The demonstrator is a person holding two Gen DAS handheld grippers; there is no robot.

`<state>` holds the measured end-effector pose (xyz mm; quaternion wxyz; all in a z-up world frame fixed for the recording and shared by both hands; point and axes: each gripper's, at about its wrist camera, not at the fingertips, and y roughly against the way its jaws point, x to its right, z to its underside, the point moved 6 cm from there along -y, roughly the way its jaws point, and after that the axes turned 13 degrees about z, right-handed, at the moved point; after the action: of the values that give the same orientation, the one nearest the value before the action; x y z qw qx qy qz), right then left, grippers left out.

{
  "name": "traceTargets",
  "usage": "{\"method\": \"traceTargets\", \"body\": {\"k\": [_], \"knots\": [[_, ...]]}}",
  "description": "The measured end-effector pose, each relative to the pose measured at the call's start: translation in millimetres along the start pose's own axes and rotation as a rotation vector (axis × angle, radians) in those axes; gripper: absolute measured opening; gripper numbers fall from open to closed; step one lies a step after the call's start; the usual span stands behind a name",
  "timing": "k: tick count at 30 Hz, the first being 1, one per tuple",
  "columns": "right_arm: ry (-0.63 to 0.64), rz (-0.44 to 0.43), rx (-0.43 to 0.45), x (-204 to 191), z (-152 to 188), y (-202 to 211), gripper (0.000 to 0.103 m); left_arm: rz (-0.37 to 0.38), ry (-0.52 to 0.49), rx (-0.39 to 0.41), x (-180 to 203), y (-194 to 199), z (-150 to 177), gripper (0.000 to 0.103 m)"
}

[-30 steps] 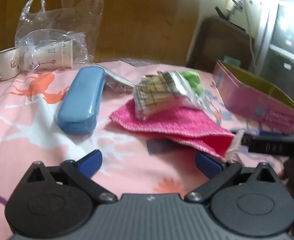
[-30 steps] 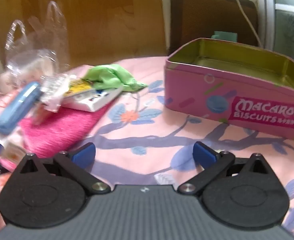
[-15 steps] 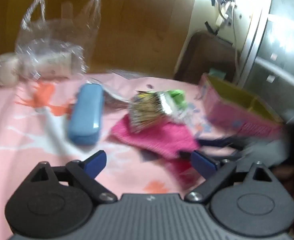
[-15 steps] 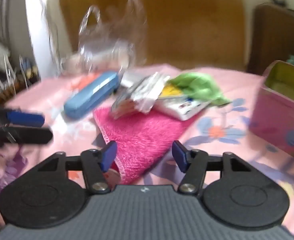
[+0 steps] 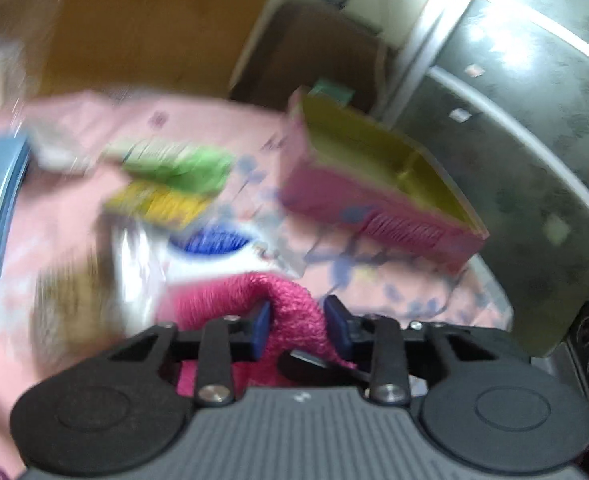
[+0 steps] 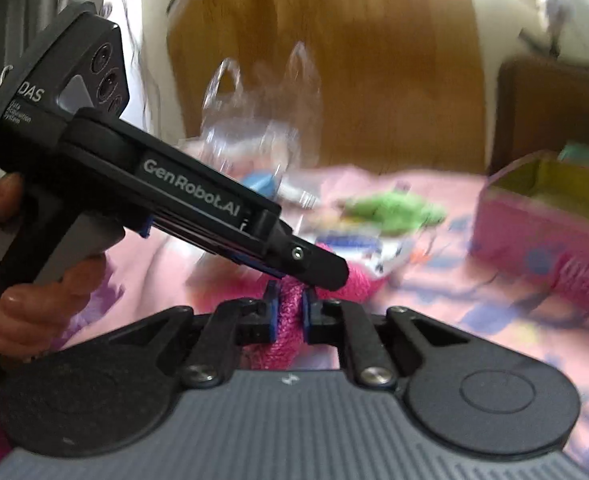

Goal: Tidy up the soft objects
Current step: 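Carry the pink towel into the pink tin and open the right gripper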

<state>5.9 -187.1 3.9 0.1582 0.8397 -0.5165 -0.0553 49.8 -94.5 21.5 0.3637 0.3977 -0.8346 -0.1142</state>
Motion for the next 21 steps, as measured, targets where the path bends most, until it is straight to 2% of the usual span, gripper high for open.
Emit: {"method": "traceTargets", "body": {"k": [3,7,12,16,21], "knots": [[-0.041,0.017,0.119,14,-23,12,0.014,0.019,-0.065,0.067,28,11,-28,0.029],[-0.038,0.057,0.325,28,-64,33,0.014,0.064,-0.132,0.175,69,19,-70,0.028],[0.002,0.182,0.481,60,-87,37,0.014,0.113,-0.218,0.218,103,-6,-115,0.028],[0.035,0.351,0.506,96,-75,31,0.014,0.199,-0.221,0.197,106,-59,-130,0.028],[-0.012,0.491,0.394,152,-53,1,0.015,0.241,-0.162,0.131,99,-131,-130,0.029]]}}
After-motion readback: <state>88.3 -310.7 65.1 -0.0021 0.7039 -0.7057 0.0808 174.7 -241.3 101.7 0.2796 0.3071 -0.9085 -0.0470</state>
